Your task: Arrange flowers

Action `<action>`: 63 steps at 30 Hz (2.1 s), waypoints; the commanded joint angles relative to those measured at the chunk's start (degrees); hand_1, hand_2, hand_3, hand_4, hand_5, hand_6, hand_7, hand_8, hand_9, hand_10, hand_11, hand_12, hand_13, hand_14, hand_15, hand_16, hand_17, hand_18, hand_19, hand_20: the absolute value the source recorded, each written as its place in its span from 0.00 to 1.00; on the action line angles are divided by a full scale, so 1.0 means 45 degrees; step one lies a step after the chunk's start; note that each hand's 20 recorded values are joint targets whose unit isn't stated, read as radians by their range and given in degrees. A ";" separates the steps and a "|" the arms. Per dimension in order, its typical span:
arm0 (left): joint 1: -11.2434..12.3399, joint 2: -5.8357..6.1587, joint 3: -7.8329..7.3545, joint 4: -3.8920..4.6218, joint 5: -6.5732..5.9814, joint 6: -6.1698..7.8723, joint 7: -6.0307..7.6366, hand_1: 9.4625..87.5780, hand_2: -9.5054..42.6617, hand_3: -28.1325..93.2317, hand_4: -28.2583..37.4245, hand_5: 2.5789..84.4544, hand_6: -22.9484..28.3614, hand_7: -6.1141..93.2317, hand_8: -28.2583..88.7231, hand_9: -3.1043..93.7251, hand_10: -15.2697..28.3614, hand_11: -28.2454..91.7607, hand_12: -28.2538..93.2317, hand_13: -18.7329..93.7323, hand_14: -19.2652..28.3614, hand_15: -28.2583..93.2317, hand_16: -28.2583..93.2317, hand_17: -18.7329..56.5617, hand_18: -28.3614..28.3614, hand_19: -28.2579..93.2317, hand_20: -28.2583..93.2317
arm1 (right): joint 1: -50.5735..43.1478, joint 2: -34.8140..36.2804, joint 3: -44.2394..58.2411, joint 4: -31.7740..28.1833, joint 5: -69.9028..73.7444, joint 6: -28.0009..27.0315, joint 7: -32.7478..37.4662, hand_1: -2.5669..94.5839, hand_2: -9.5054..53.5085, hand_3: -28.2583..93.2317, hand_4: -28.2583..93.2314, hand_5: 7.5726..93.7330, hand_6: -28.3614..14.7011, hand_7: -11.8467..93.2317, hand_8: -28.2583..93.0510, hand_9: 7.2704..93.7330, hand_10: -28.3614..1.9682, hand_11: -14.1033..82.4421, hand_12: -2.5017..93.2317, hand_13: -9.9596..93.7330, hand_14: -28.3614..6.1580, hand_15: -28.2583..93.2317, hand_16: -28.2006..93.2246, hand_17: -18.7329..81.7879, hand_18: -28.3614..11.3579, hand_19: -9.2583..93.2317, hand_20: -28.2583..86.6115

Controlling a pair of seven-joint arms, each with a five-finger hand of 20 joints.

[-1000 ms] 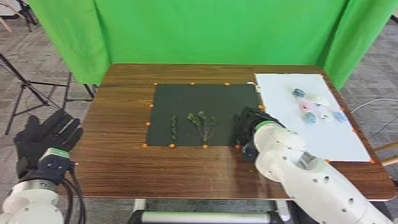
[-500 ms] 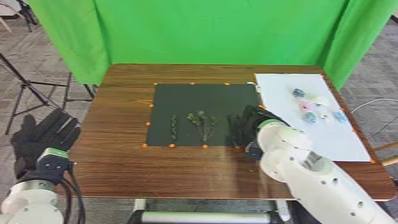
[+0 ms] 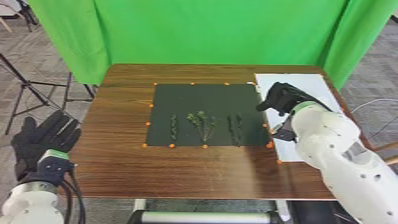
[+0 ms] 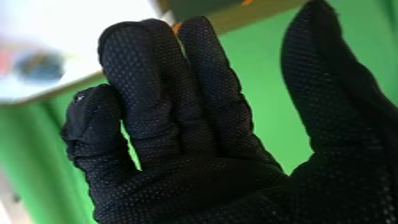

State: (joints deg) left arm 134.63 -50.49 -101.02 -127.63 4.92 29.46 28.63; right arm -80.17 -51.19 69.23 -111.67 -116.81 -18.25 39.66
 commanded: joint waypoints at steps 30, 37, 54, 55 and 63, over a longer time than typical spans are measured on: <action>0.0019 -0.0145 -0.0089 0.0085 0.0164 -0.0088 -0.0304 0.22 0.41 0.83 0.00 0.54 0.61 0.28 0.14 0.46 0.70 0.49 0.31 0.44 0.76 0.68 0.15 0.20 0.77 0.59 0.34 | 0.0614 0.1114 -0.0341 0.2974 -0.0346 -0.1182 0.2116 0.40 0.00 0.85 0.00 0.59 0.48 0.28 0.15 0.60 0.39 0.28 0.18 0.72 0.42 0.75 0.45 0.54 0.04 0.95 0.58; 0.0049 -0.0093 -0.0192 0.0055 0.0209 -0.0113 -0.0443 0.23 0.41 0.83 0.00 0.54 0.62 0.28 0.14 0.46 0.70 0.49 0.31 0.44 0.76 0.68 0.15 0.20 0.77 0.59 0.34 | 0.0093 0.1081 -0.0130 0.2865 -0.0397 -0.1609 0.2363 0.47 0.00 0.84 0.00 0.61 0.53 0.32 0.14 0.65 0.42 0.30 0.19 0.73 0.46 0.75 0.46 0.55 0.06 0.96 0.57; 0.0394 -0.0111 -0.0363 -0.0123 0.0082 -0.0118 -0.0156 0.23 0.42 0.83 0.00 0.54 0.62 0.28 0.14 0.46 0.70 0.49 0.31 0.44 0.76 0.68 0.15 0.20 0.77 0.59 0.34 | -0.1005 0.1329 -0.0149 0.2689 -0.1534 0.0805 0.1932 0.72 0.00 0.83 0.00 0.58 0.62 0.63 0.32 0.77 0.59 0.36 0.51 0.82 0.75 0.55 0.59 0.70 0.44 0.99 0.33; 0.0371 -0.0113 -0.0341 -0.0122 0.0052 -0.0103 -0.0151 0.23 0.42 0.83 0.00 0.54 0.62 0.28 0.14 0.46 0.70 0.49 0.31 0.44 0.76 0.68 0.15 0.20 0.77 0.59 0.34 | -0.1123 0.1378 -0.0029 0.2544 -0.1517 0.0890 0.1911 0.72 0.00 0.83 0.00 0.59 0.62 0.63 0.32 0.78 0.60 0.36 0.51 0.84 0.76 0.55 0.59 0.71 0.47 1.00 0.32; 0.0409 -0.0090 -0.0358 -0.0125 0.0009 -0.0087 -0.0094 0.23 0.42 0.83 0.00 0.54 0.62 0.28 0.14 0.47 0.70 0.49 0.31 0.44 0.76 0.68 0.15 0.20 0.77 0.59 0.34 | -0.1215 0.1476 0.0186 0.1120 -0.2142 0.1901 0.1191 0.74 0.00 0.83 0.00 0.61 0.64 0.63 0.34 0.81 0.62 0.37 0.53 0.87 0.78 0.53 0.61 0.73 0.50 1.00 0.32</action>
State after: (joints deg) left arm 135.80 -50.60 -102.25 -127.83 5.27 29.37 28.17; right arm -85.06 -44.93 69.58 -101.35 -123.61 -12.72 47.90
